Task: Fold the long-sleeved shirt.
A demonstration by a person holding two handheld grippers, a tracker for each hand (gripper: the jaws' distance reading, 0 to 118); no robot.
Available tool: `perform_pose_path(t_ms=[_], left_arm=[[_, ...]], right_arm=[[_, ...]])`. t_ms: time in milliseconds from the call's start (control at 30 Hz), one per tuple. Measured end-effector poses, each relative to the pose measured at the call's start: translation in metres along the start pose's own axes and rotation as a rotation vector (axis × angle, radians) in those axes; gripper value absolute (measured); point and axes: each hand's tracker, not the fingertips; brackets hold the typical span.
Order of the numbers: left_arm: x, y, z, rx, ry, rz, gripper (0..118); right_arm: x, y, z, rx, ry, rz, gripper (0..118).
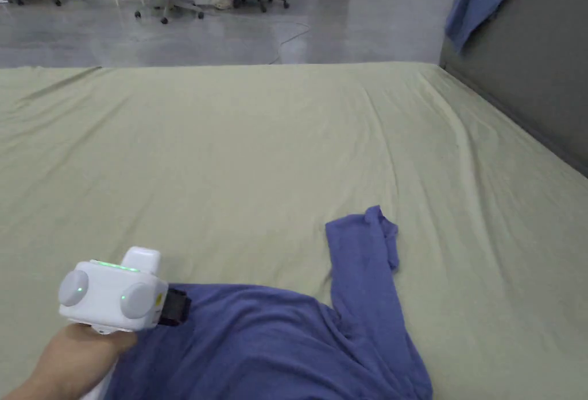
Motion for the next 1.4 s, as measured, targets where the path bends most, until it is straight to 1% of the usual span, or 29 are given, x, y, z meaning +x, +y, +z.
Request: perform_pose_path(t_ms=[33, 67, 100, 133, 167, 200, 233, 267, 300, 333, 367, 433, 467, 500, 533, 567, 600, 633, 667, 700, 767, 800, 833, 933, 967, 1067, 1167, 1300, 1400], left_arm=[[-0.003, -0.006, 0.006, 0.036, -0.051, 0.069, 102], [-0.008, -0.007, 0.014, 0.089, -0.035, 0.121, 79], [-0.007, -0.010, 0.021, 0.096, -0.086, 0.146, 63], [-0.001, -0.014, 0.029, 0.113, -0.111, 0.147, 34], [0.006, -0.018, 0.039, 0.164, -0.033, 0.080, 1], [0.013, -0.018, 0.044, 0.194, -0.046, 0.009, 1], [0.019, -0.023, 0.047, 0.171, -0.042, 0.011, 1], [0.014, -0.022, 0.048, 0.141, -0.078, 0.050, 1], [0.009, -0.021, 0.047, 0.107, -0.156, 0.112, 1], [0.004, -0.022, 0.049, 0.091, -0.187, 0.193, 1], [-0.002, -0.022, 0.050, 0.087, -0.177, 0.251, 1], [-0.013, -0.022, 0.055, 0.105, -0.163, 0.289, 1], [-0.013, -0.021, 0.063, 0.115, -0.175, 0.285, 1], [-0.016, -0.021, 0.067, 0.131, -0.172, 0.282, 1], [-0.018, -0.020, 0.071, 0.129, -0.173, 0.283, 1], [-0.019, -0.020, 0.075, 0.126, -0.173, 0.285, 1], [-0.020, -0.020, 0.081, 0.128, -0.175, 0.289, 1], [-0.021, -0.021, 0.087, 0.138, -0.176, 0.293, 1], [-0.022, -0.023, 0.095, 0.146, -0.185, 0.302, 1], [-0.023, -0.024, 0.102, 0.153, -0.193, 0.310, 1], [-0.026, -0.028, 0.127, 0.177, -0.214, 0.330, 1], [-0.027, -0.031, 0.140, 0.192, -0.239, 0.341, 1], [-0.029, -0.035, 0.156, 0.215, -0.267, 0.356, 1], [-0.038, -0.053, 0.214, 0.319, -0.299, 0.385, 1], [-0.041, -0.061, 0.237, 0.356, -0.300, 0.389, 1], [-0.046, -0.086, 0.301, 0.467, -0.302, 0.413, 1], [-0.048, -0.110, 0.356, 0.564, -0.307, 0.481, 1], [-0.046, -0.131, 0.406, 0.649, -0.311, 0.547, 1], [-0.042, -0.139, 0.427, 0.692, -0.225, 0.601, 1]], right_arm=[[0.005, 0.004, 0.001, 0.002, -0.013, -0.002, 0], [0.009, 0.011, -0.003, 0.002, -0.027, -0.006, 0], [0.012, 0.019, -0.009, 0.004, -0.042, -0.006, 0], [0.015, 0.029, -0.017, 0.009, -0.052, -0.002, 11], [0.019, 0.038, -0.026, 0.017, -0.056, 0.004, 60], [0.022, 0.050, -0.037, 0.025, -0.062, 0.004, 108], [0.023, 0.065, -0.058, 0.020, -0.097, 0.004, 116], [0.028, 0.076, -0.077, -0.011, -0.121, 0.009, 115], [0.027, 0.085, -0.096, 0.039, -0.091, -0.010, 115], [0.027, 0.099, -0.124, 0.024, -0.099, 0.014, 115], [0.028, 0.108, -0.154, -0.051, -0.120, 0.024, 115], [0.036, 0.110, -0.201, -0.225, -0.156, 0.023, 115], [0.037, 0.110, -0.227, -0.315, -0.166, 0.005, 114], [0.037, 0.107, -0.245, -0.367, -0.170, -0.026, 109], [0.035, 0.105, -0.259, -0.419, -0.157, -0.021, 89], [0.033, 0.094, -0.250, -0.386, -0.223, 0.014, 77], [0.022, 0.099, -0.239, -0.297, -0.217, 0.046, 76], [0.011, 0.104, -0.232, -0.324, -0.224, 0.092, 67], [0.001, 0.106, -0.221, -0.272, -0.198, 0.121, 19], [0.002, 0.094, -0.204, -0.246, -0.167, 0.135, 0], [-0.012, 0.097, -0.178, -0.216, -0.122, 0.136, 0], [-0.016, 0.098, -0.163, -0.159, -0.089, 0.121, 0], [-0.012, 0.091, -0.139, -0.104, -0.080, 0.098, 0], [-0.028, 0.092, -0.072, 0.090, -0.087, 0.121, 0], [-0.026, 0.085, -0.045, 0.158, -0.076, 0.120, 0], [-0.033, 0.083, 0.025, 0.316, -0.024, 0.051, 0], [-0.036, 0.075, 0.081, 0.455, 0.003, 0.023, 0], [-0.044, 0.075, 0.120, 0.566, 0.005, 0.003, 0], [-0.050, 0.084, 0.129, 0.600, 0.018, 0.001, 0]])
